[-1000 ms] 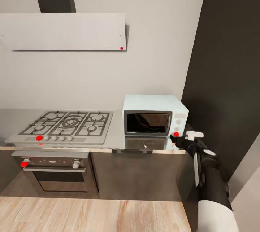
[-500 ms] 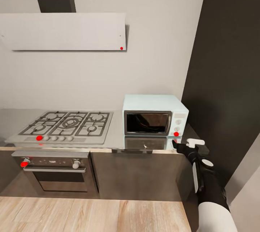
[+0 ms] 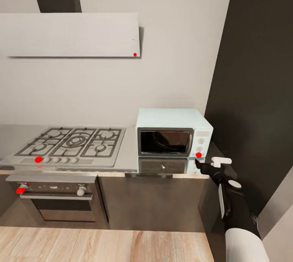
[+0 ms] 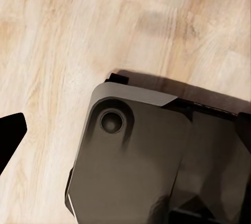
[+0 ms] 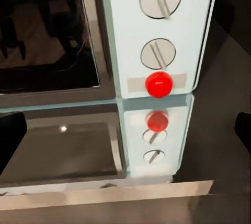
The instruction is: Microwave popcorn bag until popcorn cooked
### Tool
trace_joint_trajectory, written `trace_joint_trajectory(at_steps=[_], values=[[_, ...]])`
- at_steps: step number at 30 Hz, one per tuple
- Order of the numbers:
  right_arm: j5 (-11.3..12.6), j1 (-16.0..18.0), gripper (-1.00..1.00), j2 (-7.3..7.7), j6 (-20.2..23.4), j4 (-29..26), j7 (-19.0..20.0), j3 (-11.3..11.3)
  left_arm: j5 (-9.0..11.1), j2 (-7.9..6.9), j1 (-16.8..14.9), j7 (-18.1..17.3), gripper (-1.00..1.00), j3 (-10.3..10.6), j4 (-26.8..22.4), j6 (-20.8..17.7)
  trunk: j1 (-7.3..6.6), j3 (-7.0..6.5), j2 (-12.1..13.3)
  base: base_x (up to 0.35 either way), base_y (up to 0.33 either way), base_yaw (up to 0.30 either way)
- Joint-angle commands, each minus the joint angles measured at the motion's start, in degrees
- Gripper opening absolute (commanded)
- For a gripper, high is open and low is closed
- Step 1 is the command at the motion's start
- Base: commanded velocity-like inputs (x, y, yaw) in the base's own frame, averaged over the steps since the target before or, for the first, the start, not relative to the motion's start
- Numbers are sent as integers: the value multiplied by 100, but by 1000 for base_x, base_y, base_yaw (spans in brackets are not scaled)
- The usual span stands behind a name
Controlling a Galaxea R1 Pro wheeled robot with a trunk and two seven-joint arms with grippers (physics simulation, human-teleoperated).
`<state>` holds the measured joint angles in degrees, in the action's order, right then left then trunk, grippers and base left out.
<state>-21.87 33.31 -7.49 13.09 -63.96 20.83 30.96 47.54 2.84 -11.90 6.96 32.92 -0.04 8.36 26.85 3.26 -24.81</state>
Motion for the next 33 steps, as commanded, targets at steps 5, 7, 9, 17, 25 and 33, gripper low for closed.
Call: trace_joint_trajectory(at_steps=[5,7,9,17,25,33], values=[[-46,8,100,18,18,15,53,24,33,-3,-2,16,100,48,3,8,4,13,-12,225,-84,0],[-47,8,100,19,18,18,53,24,34,-3,-3,16,100,48,4,8,4,13,-12,277,-125,0],[-50,8,100,19,18,19,53,24,35,-3,-2,16,100,48,4,8,4,13,-12,268,-126,0],[-299,8,-100,106,17,155,53,23,36,-3,-5,32,100,48,4,8,4,13,-12,134,-70,0],[-466,8,-100,123,10,369,38,21,36,-3,-4,33,100,48,4,13,4,13,-12,1,-1,0],[-542,8,-100,190,5,597,1,24,36,-3,-3,42,100,48,4,17,4,13,-12,0,0,0]])
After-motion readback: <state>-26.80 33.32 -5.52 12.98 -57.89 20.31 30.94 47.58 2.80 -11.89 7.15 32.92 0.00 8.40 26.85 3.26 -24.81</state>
